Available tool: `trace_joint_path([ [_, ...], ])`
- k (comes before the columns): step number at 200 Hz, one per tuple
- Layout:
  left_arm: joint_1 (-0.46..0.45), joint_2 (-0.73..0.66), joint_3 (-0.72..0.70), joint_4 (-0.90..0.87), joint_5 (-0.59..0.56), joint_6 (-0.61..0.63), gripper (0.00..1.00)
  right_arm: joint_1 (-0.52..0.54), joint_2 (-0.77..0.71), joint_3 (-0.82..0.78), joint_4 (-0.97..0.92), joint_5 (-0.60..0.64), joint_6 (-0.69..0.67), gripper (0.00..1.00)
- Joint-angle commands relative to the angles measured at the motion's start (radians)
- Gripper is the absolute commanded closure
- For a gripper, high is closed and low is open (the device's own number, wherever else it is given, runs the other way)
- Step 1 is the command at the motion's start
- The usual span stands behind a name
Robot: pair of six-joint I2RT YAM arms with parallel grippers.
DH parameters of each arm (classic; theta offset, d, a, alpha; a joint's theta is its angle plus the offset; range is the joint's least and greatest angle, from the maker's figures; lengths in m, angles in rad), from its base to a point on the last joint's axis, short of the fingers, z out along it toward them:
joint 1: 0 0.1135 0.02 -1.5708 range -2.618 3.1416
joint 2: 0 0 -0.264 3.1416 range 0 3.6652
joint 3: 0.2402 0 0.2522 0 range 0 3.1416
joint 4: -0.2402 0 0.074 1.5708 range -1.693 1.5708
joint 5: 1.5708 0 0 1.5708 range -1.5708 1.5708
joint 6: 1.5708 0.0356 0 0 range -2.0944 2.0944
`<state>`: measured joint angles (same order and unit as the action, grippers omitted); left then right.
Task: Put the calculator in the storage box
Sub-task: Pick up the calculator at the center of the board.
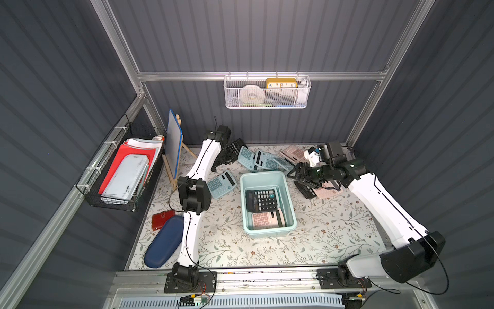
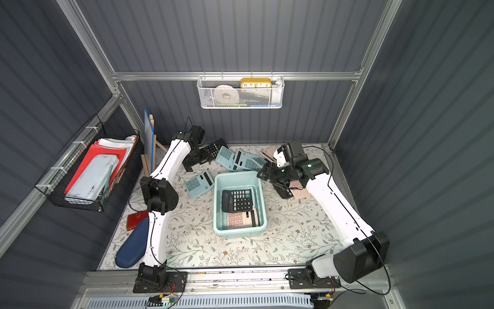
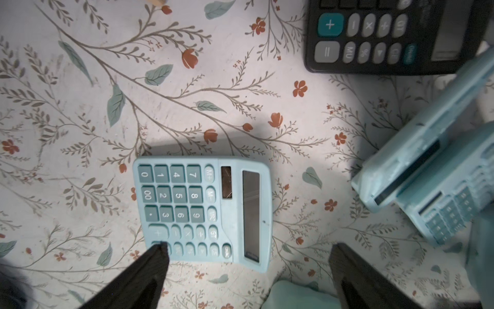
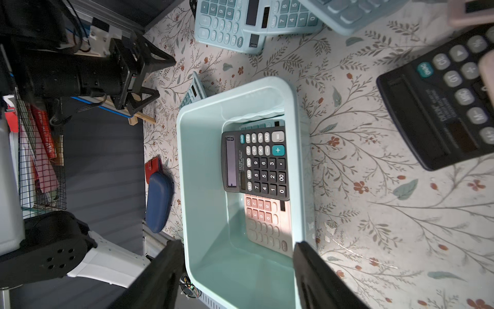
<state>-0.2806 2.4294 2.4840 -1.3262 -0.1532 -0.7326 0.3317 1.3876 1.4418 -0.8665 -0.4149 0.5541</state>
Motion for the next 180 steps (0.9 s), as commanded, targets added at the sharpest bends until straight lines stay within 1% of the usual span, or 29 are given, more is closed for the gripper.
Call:
trace_joint_path([
  [1,0.003,0.048,0.014,-0.076,0.012,-0.035,0.03,-0.015,-0.026,-0.024,-0.043,0.002,-0.035,0.3],
  [33,0.002,0.103,0.01,-0.044,0.019,-0.044,0.08,-0.035,-0.061,-0.063,-0.049,-0.014,-0.039,0.3],
  [64,-0.005,0.112,0.01,0.015,0.079,-0.069,0.11,-0.046,-0.084,-0.103,-0.043,-0.035,-0.03,0.3],
  [98,-0.022,0.139,0.007,-0.002,0.098,-0.088,0.14,-0.054,-0.09,-0.123,-0.028,-0.05,-0.022,0.31],
  [125,-0.032,0.16,-0.011,-0.03,0.079,-0.088,0.16,-0.059,-0.087,-0.129,-0.008,-0.068,-0.007,0.31],
  [152,-0.038,0.18,0.013,-0.066,0.042,-0.075,0.23,-0.06,-0.087,-0.143,0.006,-0.086,0.004,0.31],
  [176,-0.044,0.2,0.012,-0.087,0.001,-0.053,0.27,-0.06,-0.091,-0.155,0.018,-0.091,0.013,0.32],
  [180,-0.045,0.202,0.008,-0.115,-0.006,-0.05,0.28,-0.06,-0.091,-0.157,0.019,-0.093,0.015,0.32],
])
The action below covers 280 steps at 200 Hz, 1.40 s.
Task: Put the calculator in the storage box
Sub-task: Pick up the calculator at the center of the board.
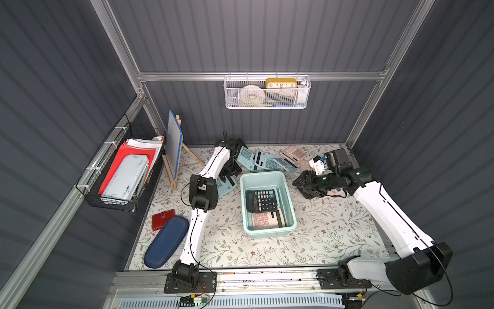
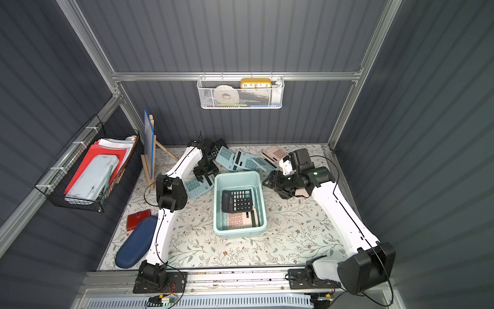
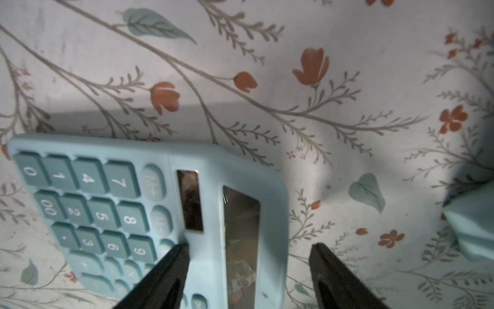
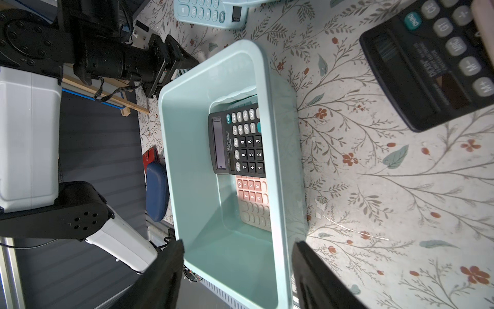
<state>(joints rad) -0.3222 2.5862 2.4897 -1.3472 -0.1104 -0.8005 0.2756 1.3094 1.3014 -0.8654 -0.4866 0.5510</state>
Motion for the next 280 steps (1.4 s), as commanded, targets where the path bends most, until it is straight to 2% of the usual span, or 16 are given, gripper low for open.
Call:
trace_joint_path([
  [1,-0.003,0.045,0.002,-0.096,-0.05,0.019,0.28,-0.004,-0.013,-0.016,0.019,-0.021,0.019,0.32],
  [54,-0.006,0.014,-0.015,-0.131,-0.097,0.036,0.48,-0.009,-0.016,-0.034,0.041,-0.036,0.038,0.32],
  [132,-0.005,-0.034,0.0,-0.165,-0.073,0.05,0.82,-0.012,-0.009,-0.051,0.07,-0.076,0.062,0.33],
  [186,0.009,-0.106,0.001,-0.194,-0.055,0.055,1.0,-0.012,-0.005,-0.065,0.096,-0.108,0.083,0.34],
  [214,0.025,-0.16,0.045,-0.232,-0.045,0.055,1.0,-0.012,-0.014,-0.077,0.136,-0.135,0.105,0.33],
  [253,0.062,-0.276,0.038,-0.235,0.003,0.041,1.0,-0.012,-0.02,-0.081,0.202,-0.197,0.127,0.32],
  [280,0.091,-0.351,0.048,-0.234,0.062,0.014,1.0,-0.012,-0.038,-0.082,0.241,-0.201,0.142,0.22],
])
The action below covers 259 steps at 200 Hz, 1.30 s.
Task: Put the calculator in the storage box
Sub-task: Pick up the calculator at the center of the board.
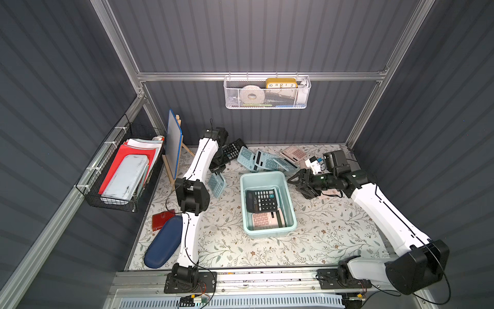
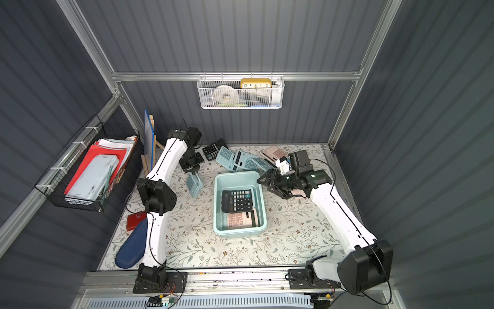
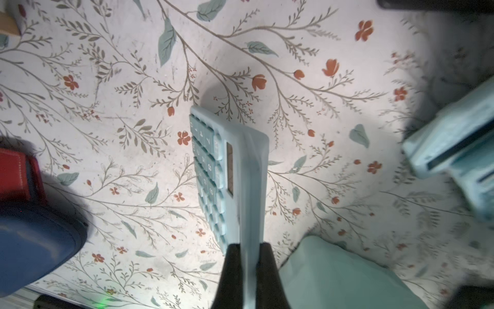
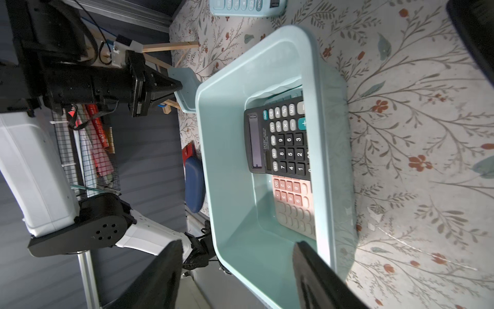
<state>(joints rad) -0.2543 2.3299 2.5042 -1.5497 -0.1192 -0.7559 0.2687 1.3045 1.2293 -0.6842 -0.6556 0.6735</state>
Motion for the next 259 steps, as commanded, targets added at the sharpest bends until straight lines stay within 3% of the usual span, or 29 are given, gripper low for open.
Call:
trace_joint_path([
  [1,0.024,-0.096,0.035,-0.032,0.073,-0.032,1.0,-0.005,-0.034,-0.01,0.061,-0.032,0.02,0.21],
  [36,0.045,-0.214,0.078,0.019,0.089,-0.091,1.0,-0.003,-0.053,-0.007,0.098,-0.033,0.034,0.01],
  [85,0.073,-0.314,0.049,0.166,0.258,-0.231,1.0,0.004,-0.076,0.006,0.133,0.032,0.041,0.01],
  [177,0.089,-0.356,-0.049,0.537,0.689,-0.657,1.0,0.128,-0.147,-0.045,0.401,0.295,-0.098,0.01],
  [222,0.089,-0.358,-0.088,0.59,0.823,-0.832,1.0,0.221,-0.162,-0.127,0.556,0.398,-0.279,0.01],
  [259,0.089,-0.361,-0.139,0.583,0.915,-0.93,1.0,0.226,-0.175,-0.247,0.757,0.458,-0.386,0.01],
])
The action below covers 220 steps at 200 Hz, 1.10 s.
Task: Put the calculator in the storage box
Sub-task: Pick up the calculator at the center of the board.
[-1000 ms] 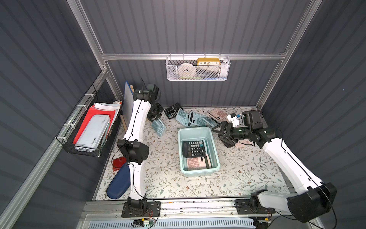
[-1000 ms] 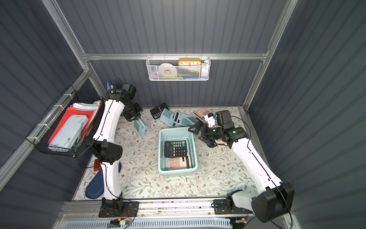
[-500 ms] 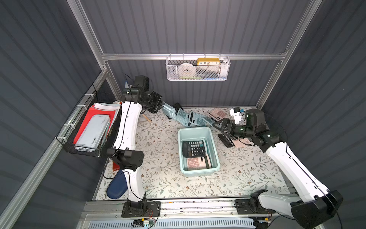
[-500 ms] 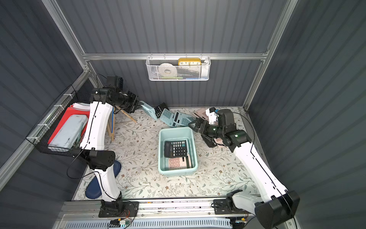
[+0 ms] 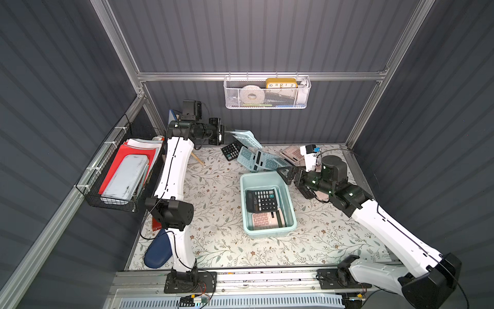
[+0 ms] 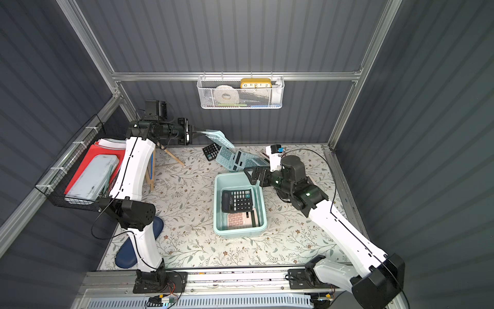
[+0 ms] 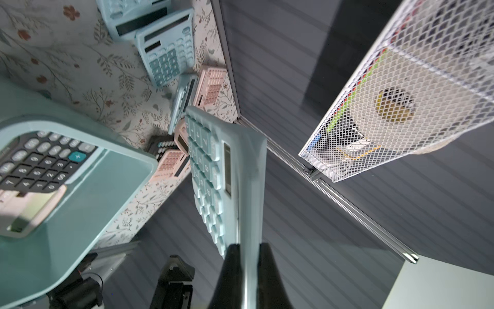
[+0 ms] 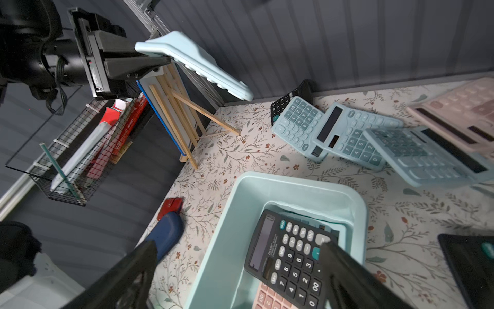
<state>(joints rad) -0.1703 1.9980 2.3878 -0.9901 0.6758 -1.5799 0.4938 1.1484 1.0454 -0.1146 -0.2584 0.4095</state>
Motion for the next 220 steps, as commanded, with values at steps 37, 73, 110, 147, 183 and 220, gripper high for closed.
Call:
trace_joint_path([
  [37,0.005,-0.043,-0.057,-0.007,0.214,-0.136,1.0,-0.002,0.01,-0.109,0.317,0.062,-0.225,0.03],
  [73,0.005,-0.06,-0.11,-0.004,0.286,-0.17,1.0,-0.004,0.056,-0.106,0.392,0.022,-0.23,0.06],
  [110,0.005,-0.073,-0.158,0.017,0.338,-0.2,1.0,-0.006,0.154,-0.089,0.448,-0.071,-0.215,0.16],
  [147,0.003,-0.071,-0.168,0.014,0.391,-0.201,1.0,-0.006,0.216,-0.099,0.55,-0.072,-0.169,0.28],
  [183,0.004,-0.082,-0.2,-0.012,0.426,-0.186,1.0,-0.005,0.282,-0.08,0.63,-0.128,-0.199,0.35],
  [220,0.005,-0.087,-0.221,-0.012,0.444,-0.185,1.0,0.0,0.33,-0.048,0.676,-0.164,-0.209,0.4],
])
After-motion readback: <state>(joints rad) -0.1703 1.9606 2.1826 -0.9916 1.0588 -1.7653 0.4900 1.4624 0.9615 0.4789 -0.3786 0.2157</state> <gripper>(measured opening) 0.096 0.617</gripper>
